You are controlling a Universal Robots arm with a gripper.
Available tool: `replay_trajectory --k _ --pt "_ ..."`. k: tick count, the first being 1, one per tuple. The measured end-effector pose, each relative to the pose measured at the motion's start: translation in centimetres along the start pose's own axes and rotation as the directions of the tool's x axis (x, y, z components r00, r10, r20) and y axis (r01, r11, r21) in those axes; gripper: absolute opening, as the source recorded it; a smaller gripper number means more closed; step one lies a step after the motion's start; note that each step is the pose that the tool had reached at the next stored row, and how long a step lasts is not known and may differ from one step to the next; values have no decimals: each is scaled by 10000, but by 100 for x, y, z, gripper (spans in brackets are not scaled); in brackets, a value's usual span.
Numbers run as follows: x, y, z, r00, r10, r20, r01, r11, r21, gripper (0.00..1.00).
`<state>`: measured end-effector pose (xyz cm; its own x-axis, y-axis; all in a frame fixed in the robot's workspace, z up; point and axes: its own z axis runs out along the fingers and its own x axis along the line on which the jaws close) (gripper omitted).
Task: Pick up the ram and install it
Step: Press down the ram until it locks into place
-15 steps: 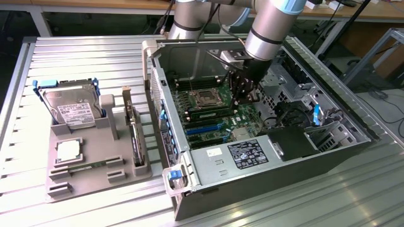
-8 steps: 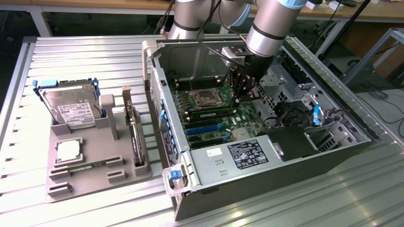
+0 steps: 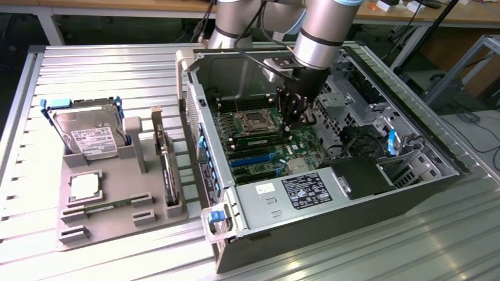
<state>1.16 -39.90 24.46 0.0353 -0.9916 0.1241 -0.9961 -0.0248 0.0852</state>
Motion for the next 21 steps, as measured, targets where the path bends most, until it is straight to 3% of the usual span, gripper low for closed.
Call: replay_trajectory --k 1,3,4,5,6,8,9,10,13,16,17,19,21 --pt "-1 29 2 10000 3 -49 -3 10000 -2 11" --pt "-7 184 15 10000 5 -98 -5 10000 -21 11" --pt "-11 304 24 9999 5 -106 -5 10000 -22 11" --pt "-19 461 37 10000 3 -75 -3 10000 -21 11" --pt "-27 531 42 10000 -1 -12 1 10000 -13 11" --pt "-49 660 51 9996 -23 275 22 10000 22 11" --pt "-62 781 59 9991 -34 432 33 10000 36 11" --pt "-69 911 69 9991 -33 432 32 10000 40 11" --pt "-71 917 82 9991 -34 425 32 10000 45 11" --pt "-83 913 179 9993 -29 378 28 10000 39 11" --pt "-84 916 178 9993 -30 378 28 10000 40 11" --pt "-69 930 59 9993 -29 376 27 10000 39 11" --pt "-72 933 78 9993 -27 378 24 10000 62 11"
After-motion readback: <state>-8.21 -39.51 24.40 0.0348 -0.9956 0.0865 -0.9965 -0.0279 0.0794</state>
